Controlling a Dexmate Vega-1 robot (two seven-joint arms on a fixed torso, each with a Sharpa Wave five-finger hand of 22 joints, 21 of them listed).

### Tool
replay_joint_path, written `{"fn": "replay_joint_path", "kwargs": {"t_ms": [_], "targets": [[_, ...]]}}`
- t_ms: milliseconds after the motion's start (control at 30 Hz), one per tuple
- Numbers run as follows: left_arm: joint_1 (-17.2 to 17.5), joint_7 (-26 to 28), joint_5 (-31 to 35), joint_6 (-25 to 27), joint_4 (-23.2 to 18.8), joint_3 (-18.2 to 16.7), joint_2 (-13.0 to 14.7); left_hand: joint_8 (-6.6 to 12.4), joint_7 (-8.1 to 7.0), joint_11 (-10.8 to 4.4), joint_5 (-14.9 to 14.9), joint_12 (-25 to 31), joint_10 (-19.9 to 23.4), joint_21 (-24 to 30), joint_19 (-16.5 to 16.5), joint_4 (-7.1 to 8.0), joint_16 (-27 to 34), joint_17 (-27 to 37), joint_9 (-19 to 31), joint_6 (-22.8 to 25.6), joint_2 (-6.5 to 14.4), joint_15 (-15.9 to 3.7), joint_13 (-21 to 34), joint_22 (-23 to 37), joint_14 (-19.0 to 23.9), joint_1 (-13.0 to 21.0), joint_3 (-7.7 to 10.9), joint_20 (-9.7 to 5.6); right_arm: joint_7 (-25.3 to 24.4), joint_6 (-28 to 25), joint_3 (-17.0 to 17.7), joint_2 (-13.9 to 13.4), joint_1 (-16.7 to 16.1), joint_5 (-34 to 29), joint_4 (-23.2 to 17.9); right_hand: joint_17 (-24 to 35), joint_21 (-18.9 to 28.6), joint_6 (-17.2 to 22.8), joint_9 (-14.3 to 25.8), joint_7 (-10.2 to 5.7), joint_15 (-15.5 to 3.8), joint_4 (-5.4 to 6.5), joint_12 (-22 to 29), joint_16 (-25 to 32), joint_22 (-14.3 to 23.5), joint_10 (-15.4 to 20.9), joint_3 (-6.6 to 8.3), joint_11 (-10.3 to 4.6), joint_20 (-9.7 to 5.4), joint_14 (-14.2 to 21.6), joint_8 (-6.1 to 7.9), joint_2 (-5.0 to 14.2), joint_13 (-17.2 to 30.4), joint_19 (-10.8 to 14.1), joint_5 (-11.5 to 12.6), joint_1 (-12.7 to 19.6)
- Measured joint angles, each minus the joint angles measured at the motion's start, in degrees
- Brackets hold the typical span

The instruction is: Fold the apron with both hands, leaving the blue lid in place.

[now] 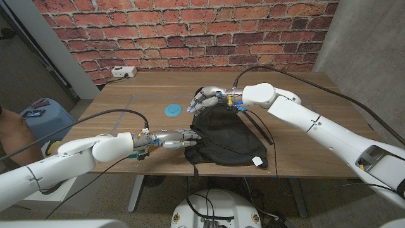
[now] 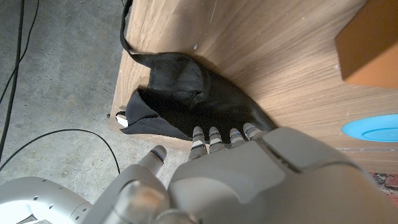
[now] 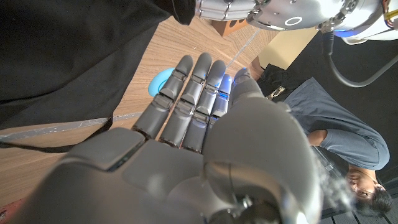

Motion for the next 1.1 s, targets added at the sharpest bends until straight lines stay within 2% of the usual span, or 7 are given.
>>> {"fn": "replay_joint_path", "kwargs": {"t_ms": [267, 733, 900, 933, 1033, 1067, 1100], "targets": [[2.47, 1.52, -1.39, 0.70, -1.77, -2.58, 2.57, 0.00, -0.31, -0.41, 0.00, 0.00, 0.41, 0.00, 0.00, -0.32, 0.00, -0.21, 0.00, 0.31, 0.06, 0.00, 0.00, -0.02, 0.01, 0.54, 0.79, 0.00, -0.82, -0.11, 0.23, 0.21, -0.04, 0.13, 0.45, -1.34, 0.00, -1.97, -0.26, 1.34, 0.07, -0.42, -2.01, 0.00, 0.00, -1.67, 0.42, 0.80, 0.17, -0.91, -0.75, 0.00, -1.09, -0.18, 0.00, 0.00], [7.41, 4.23, -3.85, -0.02, -4.28, -7.82, 6.71, 0.00, -0.40, -0.69, 0.00, 0.00, 1.33, 0.00, 0.00, -0.63, 0.00, -0.27, 0.00, 0.83, 0.17, -0.31, 0.00, -0.26, 0.32, 1.10, 2.22, 0.00, -2.16, -0.76, 0.73, 0.17, -0.46, 0.29, 0.76, -2.25, 0.00, -2.14, -0.67, 1.42, 0.19, -0.47, -2.88, 0.00, 0.00, -1.97, 0.48, 1.10, 0.37, -1.42, -0.75, 0.00, -1.99, -0.38, -0.23, 0.00], [7.97, 4.80, -3.58, 0.13, -4.76, -8.57, 6.46, 0.00, -0.40, -0.69, 0.00, 0.00, 1.32, 0.00, -0.02, -0.64, 0.00, -0.27, 0.00, 0.83, -0.06, -0.31, 0.00, -0.25, 0.32, 1.32, 2.22, -0.02, -2.56, -0.82, 0.92, -0.03, -0.69, 0.44, 0.65, -2.93, -0.17, -3.15, -1.06, 2.78, 0.21, -0.64, -3.86, -0.08, 0.00, -1.95, 0.31, 1.12, 0.36, -1.43, -1.38, -0.02, -2.63, -0.39, -0.23, -0.02], [7.92, 4.87, -3.07, 0.33, -4.77, -8.56, 6.28, 0.00, -0.40, -0.69, 0.00, 0.00, 1.32, 0.00, -0.11, -0.64, 0.00, -0.26, 0.00, 0.82, -0.06, -0.31, 0.00, -0.25, 0.32, 1.32, 2.22, -0.11, -2.58, -0.82, 1.04, -0.15, -0.79, 0.48, 0.61, -3.12, -0.42, -3.45, -1.20, 2.77, 0.41, -0.89, -4.30, -0.28, 0.00, -2.21, 0.36, 1.01, -0.04, -1.88, -1.38, -0.14, -2.80, -0.79, -0.23, -0.17], [7.01, 4.90, -1.87, 0.52, -4.68, -8.04, 5.00, 0.00, -0.40, -0.69, 0.00, 0.00, 1.32, 0.00, -0.11, -0.40, 0.00, -0.26, 0.00, 0.82, -0.06, -0.31, 0.00, -0.25, 0.32, 1.32, 2.46, -0.11, -2.65, -0.54, 1.37, -0.32, -1.10, 0.92, 0.61, -3.57, -0.83, -5.39, -1.71, 2.38, 0.84, -0.86, -6.06, -0.51, 0.04, -3.97, 0.40, 1.19, 0.20, -4.30, -1.81, 0.73, -3.67, -1.88, -0.33, -1.04], [6.66, 4.90, -1.87, 0.52, -4.54, -7.72, 4.56, 0.00, -0.40, -0.69, 0.00, 0.00, 1.32, 0.00, -0.11, -0.57, 0.00, -0.26, 0.00, 0.82, -0.06, -0.31, 0.00, -0.25, 0.32, 1.32, 2.62, -0.11, -2.65, -0.28, 1.37, -0.32, -1.10, 1.13, 0.61, -3.96, -1.15, -6.22, -1.96, 2.52, 1.09, -0.53, -6.93, -0.51, 0.09, -4.47, 0.69, 1.54, 0.22, -5.09, -1.81, 1.55, -4.20, -2.38, -0.48, -1.86], [6.06, 4.83, -0.82, 0.58, -4.27, -7.18, 3.81, 0.00, -0.40, -0.69, 0.00, 0.00, 1.32, 0.00, -0.11, -0.63, 0.00, -0.26, 0.00, 0.82, -0.06, -0.31, 0.00, -0.25, 0.32, 1.32, 2.69, -0.11, -2.65, 0.16, 1.73, -0.37, -1.37, 1.43, 0.88, -4.28, -1.22, -6.87, -2.23, 2.73, 1.44, 0.33, -7.78, -0.51, 0.12, -4.76, 1.02, 1.80, 0.27, -5.54, -1.81, 2.56, -4.71, -2.73, -0.66, -2.87]]}}
